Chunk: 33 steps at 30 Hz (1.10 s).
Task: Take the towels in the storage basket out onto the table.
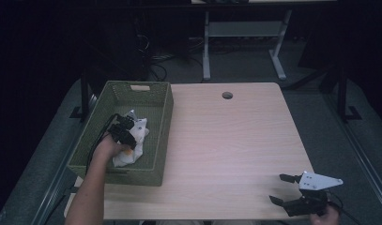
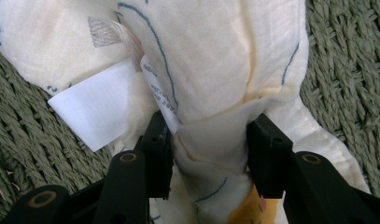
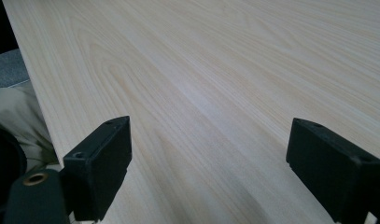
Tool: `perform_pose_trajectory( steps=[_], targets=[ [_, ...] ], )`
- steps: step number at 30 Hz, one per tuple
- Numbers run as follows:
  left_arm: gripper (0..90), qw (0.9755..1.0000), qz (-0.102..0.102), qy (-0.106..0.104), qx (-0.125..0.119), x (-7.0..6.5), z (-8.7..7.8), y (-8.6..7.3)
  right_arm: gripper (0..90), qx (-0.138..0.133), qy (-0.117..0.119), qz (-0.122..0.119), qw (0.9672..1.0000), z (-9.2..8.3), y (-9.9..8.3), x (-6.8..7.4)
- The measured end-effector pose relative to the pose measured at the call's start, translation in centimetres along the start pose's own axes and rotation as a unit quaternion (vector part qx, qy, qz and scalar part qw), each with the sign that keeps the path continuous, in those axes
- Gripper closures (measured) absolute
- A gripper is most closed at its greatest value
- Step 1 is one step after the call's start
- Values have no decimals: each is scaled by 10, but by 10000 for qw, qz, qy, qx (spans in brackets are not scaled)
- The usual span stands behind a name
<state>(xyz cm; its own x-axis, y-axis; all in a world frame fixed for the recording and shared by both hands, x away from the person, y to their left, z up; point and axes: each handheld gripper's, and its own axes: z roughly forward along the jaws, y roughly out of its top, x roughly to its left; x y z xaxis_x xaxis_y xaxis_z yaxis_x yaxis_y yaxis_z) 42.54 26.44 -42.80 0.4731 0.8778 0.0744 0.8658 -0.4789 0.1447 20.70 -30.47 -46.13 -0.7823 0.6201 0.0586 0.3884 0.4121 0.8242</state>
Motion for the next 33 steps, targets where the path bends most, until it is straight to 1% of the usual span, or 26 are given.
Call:
perform_pose_trajectory(
  steps=[8, 10, 14, 18, 19, 20, 22, 24, 25, 28, 29, 30, 32, 33],
  targets=[
    [563, 10000, -44, 1, 9, 0, 0, 0, 138, -22, -20, 24, 10000, 0, -1, -2],
    [565, 9999, -106, -41, 10, 1, 0, 1, 138, -16, -11, 41, 10000, 1, -1, -3],
    [577, 9999, -105, -46, -8, 1, 0, 0, 138, -28, -18, 26, 10000, 0, -1, -3],
    [653, 10000, -89, -36, -28, 3, -2, -1, 138, -21, -29, 19, 10000, 0, -1, -2],
    [685, 10000, -89, -36, -28, 3, -2, -1, 138, -21, -29, 19, 10000, 0, -1, -2],
    [703, 10000, -78, 40, -19, 3, -3, -1, 138, -28, -37, 26, 10000, -1, -1, -2],
    [709, 9999, -85, 38, -56, 4, -3, -2, 138, -23, -41, 26, 10000, -1, -1, -2],
    [721, 9997, -174, 32, -176, 4, -4, -6, 138, -6, -65, 12, 10000, 0, -1, -1],
    [723, 9997, -174, 32, -176, 4, -4, -6, 138, -6, -65, 12, 10000, 0, -1, -1],
    [725, 9994, -210, -16, -288, 7, -9, -10, 138, 29, -82, 10, 10000, 1, 0, -1],
    [725, 9994, -173, -24, -298, 7, -11, -11, 138, 28, -83, 19, 10000, 1, 0, 0],
    [725, 9992, -166, -41, -364, 8, -16, -13, 139, 7, -80, 19, 10000, 0, 0, 0],
    [725, 9989, -197, -78, -409, 7, -18, -14, 138, 5, -88, 17, 10000, 0, 1, 0],
    [725, 9987, -201, -129, -460, 7, -21, -16, 138, -20, -92, -1, 10000, -1, 1, 1]
  ],
)
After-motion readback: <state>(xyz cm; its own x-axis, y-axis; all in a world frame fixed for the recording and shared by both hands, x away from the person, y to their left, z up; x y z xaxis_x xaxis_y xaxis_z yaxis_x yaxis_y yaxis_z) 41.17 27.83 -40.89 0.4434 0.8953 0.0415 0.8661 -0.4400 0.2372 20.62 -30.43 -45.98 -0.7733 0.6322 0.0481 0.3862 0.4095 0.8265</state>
